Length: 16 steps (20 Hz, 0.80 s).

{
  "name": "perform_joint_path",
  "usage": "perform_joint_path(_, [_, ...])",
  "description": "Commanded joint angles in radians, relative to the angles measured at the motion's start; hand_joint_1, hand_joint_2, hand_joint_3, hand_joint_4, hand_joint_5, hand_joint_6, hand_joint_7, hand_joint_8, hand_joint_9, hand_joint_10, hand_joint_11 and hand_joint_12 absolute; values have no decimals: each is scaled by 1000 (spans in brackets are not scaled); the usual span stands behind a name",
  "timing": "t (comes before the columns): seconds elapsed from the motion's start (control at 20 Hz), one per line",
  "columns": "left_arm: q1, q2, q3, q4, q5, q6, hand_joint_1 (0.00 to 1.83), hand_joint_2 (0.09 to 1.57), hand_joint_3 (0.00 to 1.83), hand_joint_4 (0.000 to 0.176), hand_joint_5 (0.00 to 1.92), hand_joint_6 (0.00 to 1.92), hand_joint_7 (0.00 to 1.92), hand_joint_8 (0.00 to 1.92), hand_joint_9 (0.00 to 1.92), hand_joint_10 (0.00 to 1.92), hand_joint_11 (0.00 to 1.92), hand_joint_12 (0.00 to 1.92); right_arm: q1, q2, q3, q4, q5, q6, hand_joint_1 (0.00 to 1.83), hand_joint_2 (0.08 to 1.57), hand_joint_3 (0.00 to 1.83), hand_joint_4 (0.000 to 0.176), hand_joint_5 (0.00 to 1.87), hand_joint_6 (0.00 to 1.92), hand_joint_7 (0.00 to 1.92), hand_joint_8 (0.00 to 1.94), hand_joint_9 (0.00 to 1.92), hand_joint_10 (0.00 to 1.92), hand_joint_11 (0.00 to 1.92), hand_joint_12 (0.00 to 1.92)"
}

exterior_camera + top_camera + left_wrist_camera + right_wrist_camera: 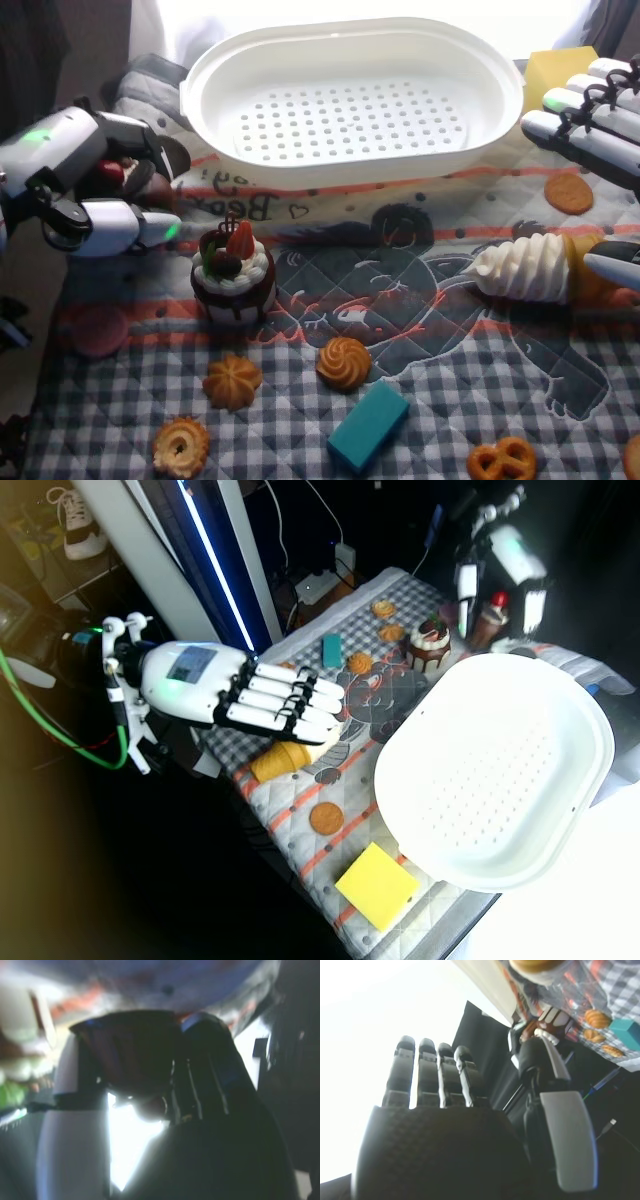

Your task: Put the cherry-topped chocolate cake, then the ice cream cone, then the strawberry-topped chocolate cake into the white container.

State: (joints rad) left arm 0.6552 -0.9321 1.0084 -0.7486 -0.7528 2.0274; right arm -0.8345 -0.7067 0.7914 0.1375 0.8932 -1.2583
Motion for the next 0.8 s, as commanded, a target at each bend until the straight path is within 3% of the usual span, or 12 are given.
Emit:
perform_joint_path(0.0, [-7,18,4,25,-130,-3,1165,1297,6,0,633,1317,663,1712,576,1859,720,1921,4,0,3,-1,124,-4,518,1337,3,0,0,0,0,0,0,0,13,6])
perform_joint_path(0.1, [-10,24,7,20,-134,-3,1113,1329,3,0,604,1430,585,1730,456,1687,500,1881,3,0,4,-1,124,-4,541,1338,2,0,0,0,0,0,0,0,1,2])
perform_joint_path(0.25, [-19,27,14,19,-134,-3,1269,1339,1,0,517,1548,498,1688,607,1716,365,1875,0,0,4,0,124,-4,597,1332,0,0,0,0,0,0,0,0,0,0])
perform_joint_path(0.35, [-31,27,24,16,-133,-3,1433,1303,0,0,362,1133,468,1641,613,1687,281,1808,-2,0,4,0,124,-4,603,1331,0,0,0,0,0,0,0,0,15,7])
perform_joint_path(0.4, [-41,26,33,11,-127,-3,1364,1215,0,0,363,1021,316,1261,391,1444,233,1763,-4,-1,5,0,124,-4,633,1334,0,0,0,0,0,0,0,0,2,1])
perform_joint_path(0.45, [-52,24,42,8,-119,-3,1347,1192,0,0,381,961,307,1116,352,1364,224,1743,-4,-2,5,1,124,-4,639,1335,0,0,0,0,0,0,0,0,0,0])
perform_joint_path(0.5, [-60,22,50,4,-111,-3,1300,1275,1,0,372,967,543,1487,338,1422,252,1803,-5,-3,6,1,124,-4,672,1335,0,0,0,0,0,0,0,0,0,0])
perform_joint_path(0.55, [-70,20,57,4,-102,-3,1301,1224,0,0,354,960,321,1234,308,1401,231,1800,-5,-4,7,1,124,-4,682,1332,0,0,0,0,0,0,0,0,0,0])
perform_joint_path(0.6, [-79,17,61,12,-93,-3,1290,1281,2,0,373,968,545,1512,347,1433,290,1805,-7,-5,7,2,124,-4,633,1331,0,0,0,0,0,0,0,0,0,0])
perform_joint_path(0.65, [-84,14,63,16,-87,-3,1286,1298,3,0,378,976,583,1581,352,1460,317,1802,-7,-5,7,2,124,-4,624,1330,0,0,0,0,0,0,0,0,0,0])
perform_joint_path(0.7, [-87,11,64,19,-82,-3,1409,1300,0,0,372,1018,491,1618,567,1641,336,1805,-8,-5,7,2,124,-4,600,1332,0,0,0,0,0,0,0,0,0,0])
perform_joint_path(0.75, [-88,9,66,21,-77,-3,1557,1225,0,0,374,1012,341,1282,615,1574,341,1750,-8,-5,8,2,124,-4,568,1336,2,0,0,0,0,0,0,0,5,2])
